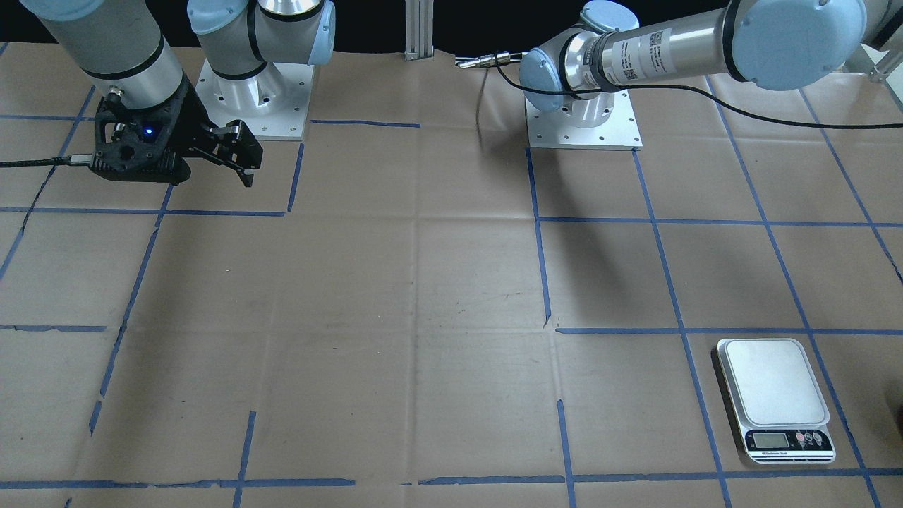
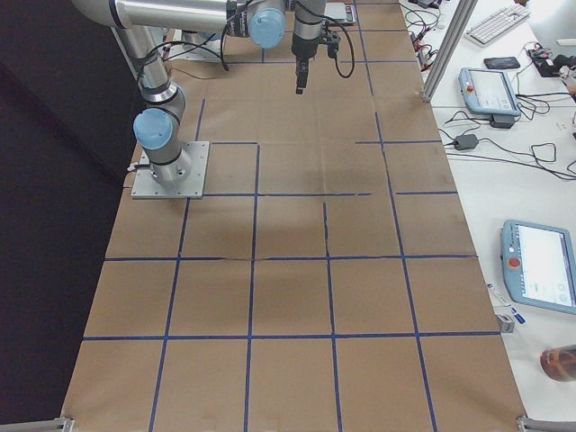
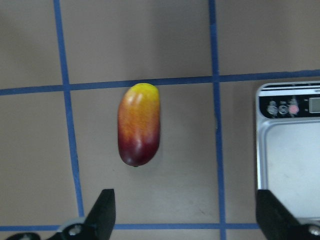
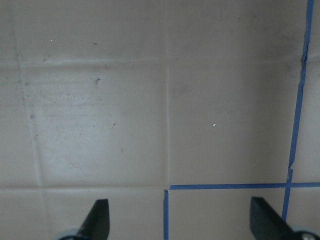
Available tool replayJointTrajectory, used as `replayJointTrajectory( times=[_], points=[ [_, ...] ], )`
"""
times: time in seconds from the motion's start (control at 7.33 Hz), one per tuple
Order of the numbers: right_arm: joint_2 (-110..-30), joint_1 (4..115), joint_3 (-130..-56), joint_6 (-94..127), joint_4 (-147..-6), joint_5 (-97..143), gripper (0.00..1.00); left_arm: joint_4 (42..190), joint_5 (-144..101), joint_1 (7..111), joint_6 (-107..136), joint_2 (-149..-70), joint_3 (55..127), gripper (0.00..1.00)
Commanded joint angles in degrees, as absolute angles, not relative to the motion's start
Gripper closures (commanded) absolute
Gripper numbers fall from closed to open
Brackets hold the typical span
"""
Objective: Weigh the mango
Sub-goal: 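Lower the left gripper over the mango and close on it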
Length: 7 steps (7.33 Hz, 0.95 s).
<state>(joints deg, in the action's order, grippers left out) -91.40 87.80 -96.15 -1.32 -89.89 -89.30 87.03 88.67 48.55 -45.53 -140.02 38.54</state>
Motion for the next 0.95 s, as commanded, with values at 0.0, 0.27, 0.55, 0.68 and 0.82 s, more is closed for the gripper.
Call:
replayJointTrajectory(
  times=[0.0, 0.27, 0.55, 0.68, 0.82],
  points=[
    [-91.41, 87.8, -96.15, -1.32, -89.91, -89.3, 0.0, 87.1, 88.68, 48.25, -46.06, -142.99, 37.09, 0.0],
    [-91.41, 87.8, -96.15, -1.32, -89.91, -89.3, 0.0, 87.01, 88.86, 48.08, -45.53, -146.06, 37.35, 0.01],
    [-91.41, 87.8, -96.15, -1.32, -89.91, -89.3, 0.0, 86.75, 88.86, 47.99, -45.09, -148.09, 37.27, 0.01],
    [-91.41, 87.8, -96.15, -1.32, -89.91, -89.3, 0.0, 85.09, 88.94, 48.08, -45.09, -150.18, 37.09, 0.01],
    [-91.41, 87.8, -96.15, -1.32, -89.91, -89.3, 0.0, 84.21, 88.86, 48.08, -45.09, -151.6, 37.0, 0.0]
  ],
)
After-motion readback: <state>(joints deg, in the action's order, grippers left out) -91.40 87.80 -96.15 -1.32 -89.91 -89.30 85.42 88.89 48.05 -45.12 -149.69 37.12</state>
